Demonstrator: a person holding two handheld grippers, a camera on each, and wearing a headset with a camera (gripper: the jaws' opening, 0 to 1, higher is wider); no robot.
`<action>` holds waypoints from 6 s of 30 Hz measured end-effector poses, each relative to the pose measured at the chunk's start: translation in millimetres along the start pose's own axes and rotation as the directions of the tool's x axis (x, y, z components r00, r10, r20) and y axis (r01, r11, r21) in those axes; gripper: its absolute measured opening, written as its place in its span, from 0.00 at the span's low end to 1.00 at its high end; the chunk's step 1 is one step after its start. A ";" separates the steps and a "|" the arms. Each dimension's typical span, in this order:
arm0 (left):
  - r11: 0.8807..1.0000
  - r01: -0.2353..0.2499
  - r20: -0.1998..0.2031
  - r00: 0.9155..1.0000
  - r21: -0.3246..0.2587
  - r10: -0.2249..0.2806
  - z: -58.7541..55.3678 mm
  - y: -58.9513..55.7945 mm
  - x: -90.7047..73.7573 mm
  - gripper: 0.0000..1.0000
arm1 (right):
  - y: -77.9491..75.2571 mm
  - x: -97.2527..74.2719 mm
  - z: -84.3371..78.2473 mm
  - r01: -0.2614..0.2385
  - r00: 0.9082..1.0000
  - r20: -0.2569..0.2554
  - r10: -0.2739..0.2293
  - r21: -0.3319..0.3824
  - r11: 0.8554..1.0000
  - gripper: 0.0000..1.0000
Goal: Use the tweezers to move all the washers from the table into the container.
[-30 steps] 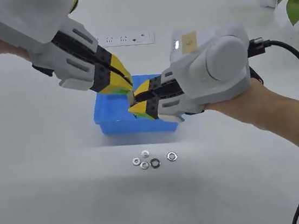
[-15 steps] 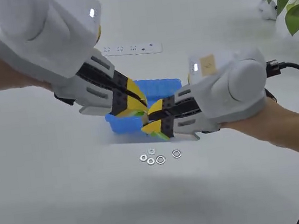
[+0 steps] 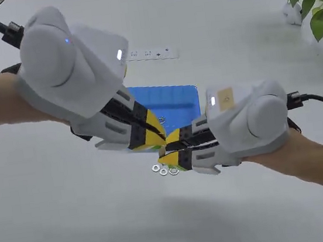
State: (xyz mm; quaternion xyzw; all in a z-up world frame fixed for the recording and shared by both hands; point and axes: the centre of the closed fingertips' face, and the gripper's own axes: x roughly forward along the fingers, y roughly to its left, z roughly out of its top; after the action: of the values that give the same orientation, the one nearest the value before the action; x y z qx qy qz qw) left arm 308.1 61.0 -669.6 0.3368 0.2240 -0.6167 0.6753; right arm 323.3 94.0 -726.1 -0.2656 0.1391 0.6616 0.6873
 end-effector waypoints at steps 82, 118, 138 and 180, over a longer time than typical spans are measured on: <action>0.992 0.049 0.054 0.998 -0.116 -0.043 -38.3 11.7 31.6 0.05 | -2.0 35.1 -38.9 -0.031 0.999 -0.021 0.034 0.110 0.993 0.12; 0.997 0.019 0.040 0.999 -0.074 -0.016 -13.0 23.7 -7.5 0.05 | -20.4 13.3 2.9 0.023 1.000 0.014 -0.024 0.043 0.999 0.10; 0.999 -0.054 0.056 0.997 -0.001 0.054 5.5 80.3 -23.0 0.05 | -78.6 -6.5 23.8 0.123 0.992 0.037 -0.122 -0.011 0.992 0.10; 0.994 0.026 0.016 1.000 -0.106 -0.024 -52.3 125.1 42.6 0.06 | -118.7 37.7 -52.0 0.090 0.994 -0.065 -0.085 0.085 0.992 0.11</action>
State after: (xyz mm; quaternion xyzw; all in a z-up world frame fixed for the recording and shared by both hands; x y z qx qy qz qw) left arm 443.0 71.7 -713.0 0.2933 0.2559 -0.6148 0.6859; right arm 451.6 98.9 -767.7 -0.2611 0.1772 0.6158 0.7220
